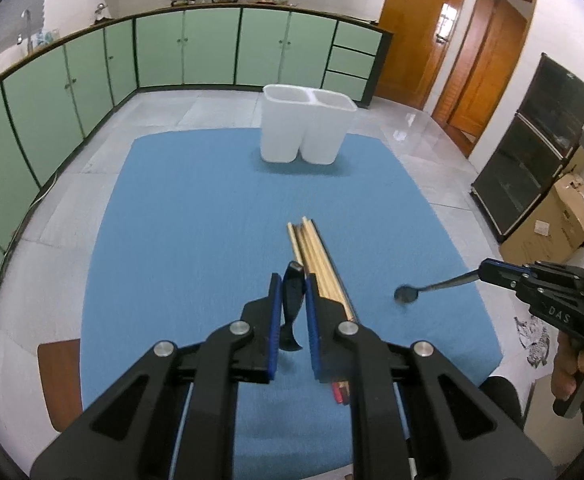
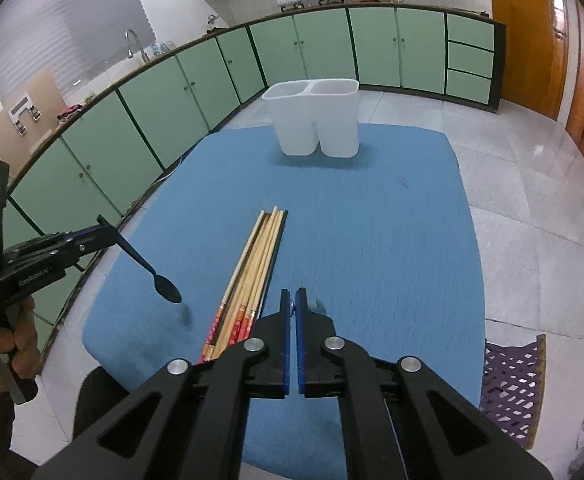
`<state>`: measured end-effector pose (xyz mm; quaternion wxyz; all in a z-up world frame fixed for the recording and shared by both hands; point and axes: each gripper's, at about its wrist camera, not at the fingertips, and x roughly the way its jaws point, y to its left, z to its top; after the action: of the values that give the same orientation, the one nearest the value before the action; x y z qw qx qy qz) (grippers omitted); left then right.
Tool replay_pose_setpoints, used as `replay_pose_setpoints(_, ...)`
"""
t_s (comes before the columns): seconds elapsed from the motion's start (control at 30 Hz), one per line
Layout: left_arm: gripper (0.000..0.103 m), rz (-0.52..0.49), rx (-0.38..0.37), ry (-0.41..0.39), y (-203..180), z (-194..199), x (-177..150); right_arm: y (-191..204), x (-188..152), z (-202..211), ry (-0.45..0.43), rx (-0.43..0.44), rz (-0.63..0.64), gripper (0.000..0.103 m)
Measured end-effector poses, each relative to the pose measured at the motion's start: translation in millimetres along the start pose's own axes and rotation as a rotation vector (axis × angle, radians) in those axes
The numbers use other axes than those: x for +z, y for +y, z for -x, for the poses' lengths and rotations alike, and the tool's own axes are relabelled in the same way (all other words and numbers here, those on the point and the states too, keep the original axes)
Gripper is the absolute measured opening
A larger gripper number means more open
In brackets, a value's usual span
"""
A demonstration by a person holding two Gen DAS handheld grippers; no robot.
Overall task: Organize utensils
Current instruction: 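Lift the black ladle with the left gripper while the right gripper carries the silver spoon toward the holder, then lower the ladle into the white holder and open the left gripper while the right gripper drops the spoon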
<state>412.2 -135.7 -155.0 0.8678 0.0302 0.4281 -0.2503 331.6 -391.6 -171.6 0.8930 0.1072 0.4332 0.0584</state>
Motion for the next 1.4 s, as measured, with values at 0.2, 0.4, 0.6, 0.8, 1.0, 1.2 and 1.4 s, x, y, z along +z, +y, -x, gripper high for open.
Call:
replay_pose_setpoints(0.2,0.003,-0.053,-0.012,-0.025,-9,2,39,1,37,14,0.003,0.027,0.002,0.002)
replay_pose_setpoints(0.4,0.003,-0.084,0.005,-0.064,-18,-7,98,8,95,24,-0.031,0.019,0.025,0.002)
replay_pose_setpoints(0.6,0.003,-0.07,0.008,-0.145,-20,-18,166,6,168,23,-0.089,0.011,-0.003,0.002)
replay_pose_setpoints(0.8,0.003,-0.023,0.012,-0.213,-21,-51,231,-4,237,-4,-0.133,-0.039,-0.032,0.002)
replay_pose_setpoints(1.0,0.003,0.009,0.033,-0.226,-13,-109,267,-24,277,-48,-0.156,-0.06,-0.054,0.002)
replay_pose_setpoints(1.2,0.003,0.041,0.019,-0.164,1,-169,265,-54,282,-104,-0.111,-0.067,-0.094,0.002)
replay_pose_setpoints(1.4,0.012,0.034,0.022,-0.14,9,-183,245,-76,266,-138,-0.059,-0.067,-0.14,0.008)
